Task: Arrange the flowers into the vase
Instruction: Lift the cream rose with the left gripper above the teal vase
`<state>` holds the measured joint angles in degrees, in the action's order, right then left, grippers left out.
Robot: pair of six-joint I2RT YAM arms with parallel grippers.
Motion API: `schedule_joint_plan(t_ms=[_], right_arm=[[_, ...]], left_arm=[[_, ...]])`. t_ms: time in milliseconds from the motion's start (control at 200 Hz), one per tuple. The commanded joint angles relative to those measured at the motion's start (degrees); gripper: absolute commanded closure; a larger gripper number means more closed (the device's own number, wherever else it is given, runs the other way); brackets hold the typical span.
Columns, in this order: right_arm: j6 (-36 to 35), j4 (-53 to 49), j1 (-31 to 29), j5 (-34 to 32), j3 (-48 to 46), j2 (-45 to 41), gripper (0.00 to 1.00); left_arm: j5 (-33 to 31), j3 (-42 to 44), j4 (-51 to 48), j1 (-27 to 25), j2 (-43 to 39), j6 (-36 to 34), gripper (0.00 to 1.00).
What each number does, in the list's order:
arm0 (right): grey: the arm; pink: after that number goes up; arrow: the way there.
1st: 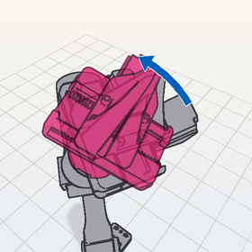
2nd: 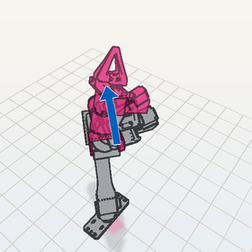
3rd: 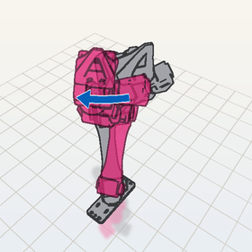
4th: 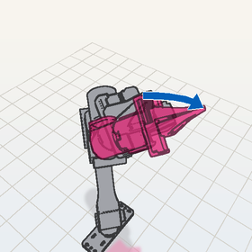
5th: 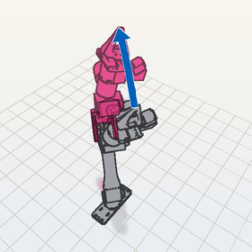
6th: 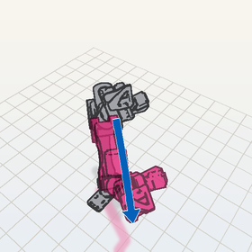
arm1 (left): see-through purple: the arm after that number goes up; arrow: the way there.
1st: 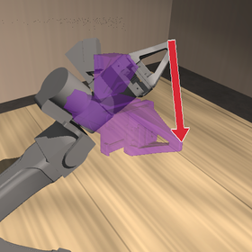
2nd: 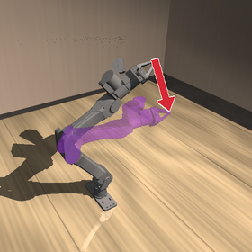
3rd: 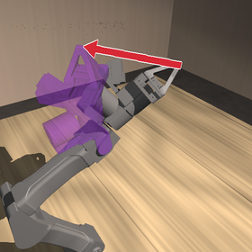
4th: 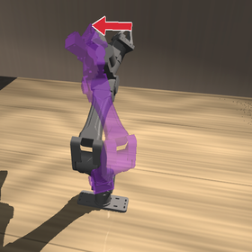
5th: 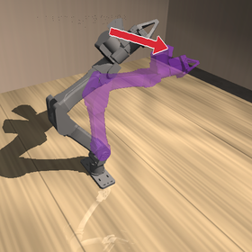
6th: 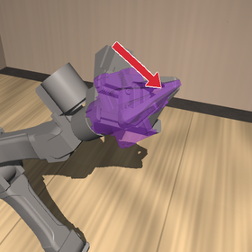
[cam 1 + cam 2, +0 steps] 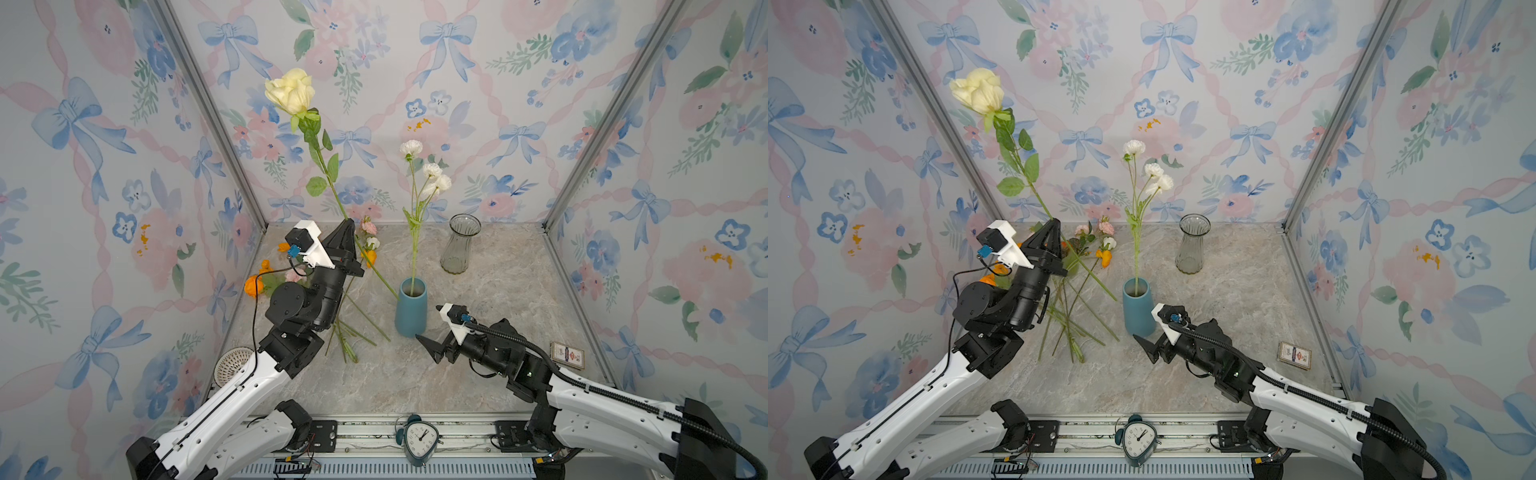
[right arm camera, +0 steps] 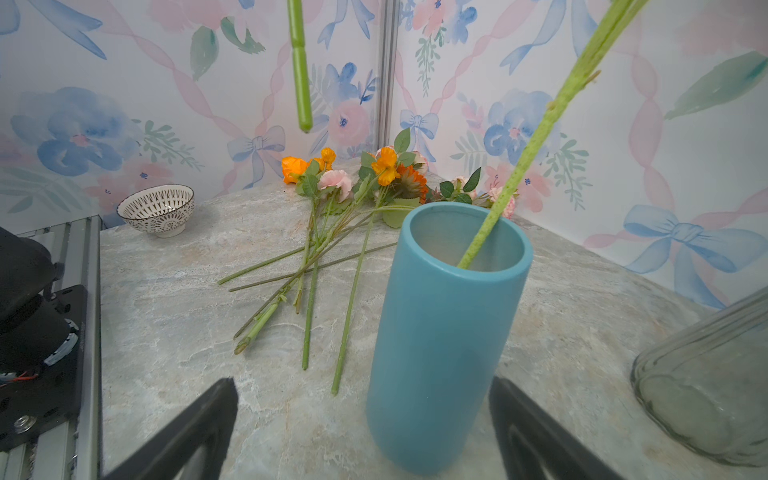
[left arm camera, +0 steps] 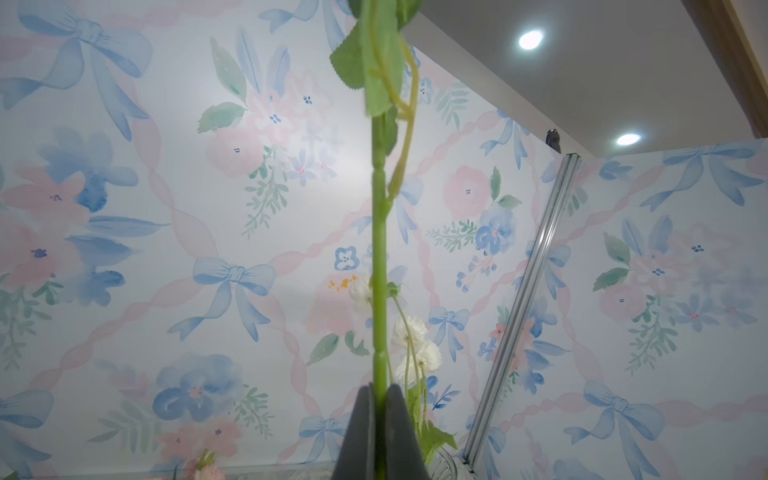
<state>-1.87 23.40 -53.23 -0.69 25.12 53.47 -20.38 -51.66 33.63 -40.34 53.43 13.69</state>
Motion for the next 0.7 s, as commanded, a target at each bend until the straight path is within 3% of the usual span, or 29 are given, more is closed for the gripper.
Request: schedule_joint_plan(t_ms=[0, 260, 695], right_arm=[[0.8, 0.7, 0.6, -0.6, -0.7, -0.7, 0.03], [1.1, 0.7, 0.6, -0.4, -0.5, -0.1, 0.03], [0.9, 1.3, 0.7, -0.1, -1.0, -0.2, 0.03]], left_arm=[[-1.4, 1.0, 12.5, -3.0, 2.6, -7.5, 1.0], [-7.9, 2.9, 24.2, -6.2, 9.5, -15.2, 1.0], [-11.4, 6.3, 34.8, -7.3, 18.8, -17.0, 1.0]])
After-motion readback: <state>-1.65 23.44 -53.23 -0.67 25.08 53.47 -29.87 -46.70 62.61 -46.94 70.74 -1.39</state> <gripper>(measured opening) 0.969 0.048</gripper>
